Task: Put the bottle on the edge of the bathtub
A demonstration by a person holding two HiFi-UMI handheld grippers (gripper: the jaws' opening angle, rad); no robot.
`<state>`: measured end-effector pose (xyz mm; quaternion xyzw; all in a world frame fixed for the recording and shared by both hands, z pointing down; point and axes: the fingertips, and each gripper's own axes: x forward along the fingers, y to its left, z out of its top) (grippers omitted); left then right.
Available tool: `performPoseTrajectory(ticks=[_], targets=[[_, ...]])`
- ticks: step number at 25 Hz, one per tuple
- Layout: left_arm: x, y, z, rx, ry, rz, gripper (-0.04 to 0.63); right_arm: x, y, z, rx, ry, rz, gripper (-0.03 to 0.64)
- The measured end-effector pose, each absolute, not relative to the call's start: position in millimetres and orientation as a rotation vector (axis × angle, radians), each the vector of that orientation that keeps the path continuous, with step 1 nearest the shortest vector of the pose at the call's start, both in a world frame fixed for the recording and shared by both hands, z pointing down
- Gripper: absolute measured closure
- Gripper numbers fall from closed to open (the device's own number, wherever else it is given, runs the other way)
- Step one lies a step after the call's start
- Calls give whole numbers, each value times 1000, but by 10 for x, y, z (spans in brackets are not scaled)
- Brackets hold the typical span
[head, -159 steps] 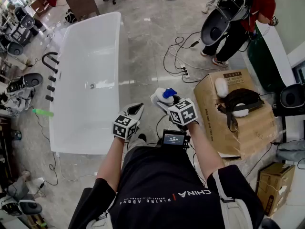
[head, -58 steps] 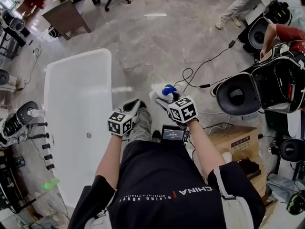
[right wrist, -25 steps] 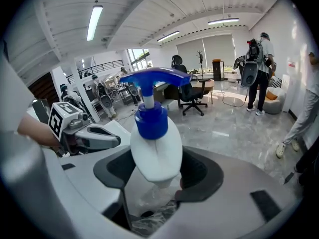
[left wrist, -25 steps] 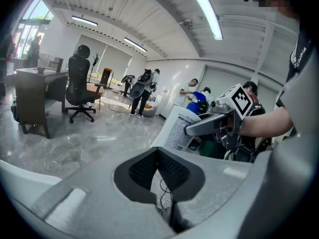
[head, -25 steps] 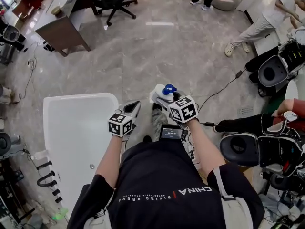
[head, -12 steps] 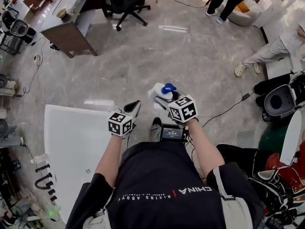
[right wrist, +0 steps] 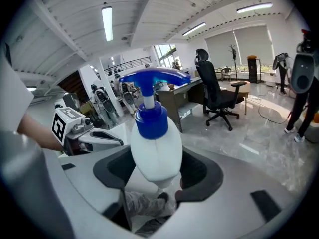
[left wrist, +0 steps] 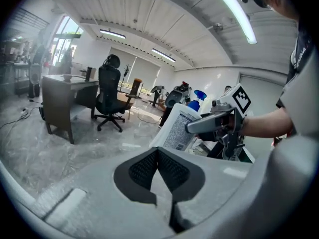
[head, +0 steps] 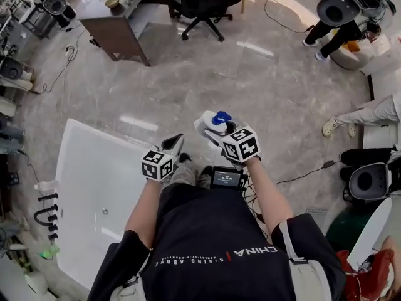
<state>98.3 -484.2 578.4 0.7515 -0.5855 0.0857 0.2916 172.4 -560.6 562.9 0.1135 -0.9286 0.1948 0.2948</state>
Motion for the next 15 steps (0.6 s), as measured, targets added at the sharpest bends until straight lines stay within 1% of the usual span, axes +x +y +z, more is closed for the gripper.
performPoseTrajectory(ticks=[10,15], targets=[[-180,-5022,6039,1739,-1766,70,586,395,-5904,5704,-21,-2427,374,348],[-885,-5230,5995,1661,-1859,-26,586,-438,-6156,5662,-168,-2404,280,348]])
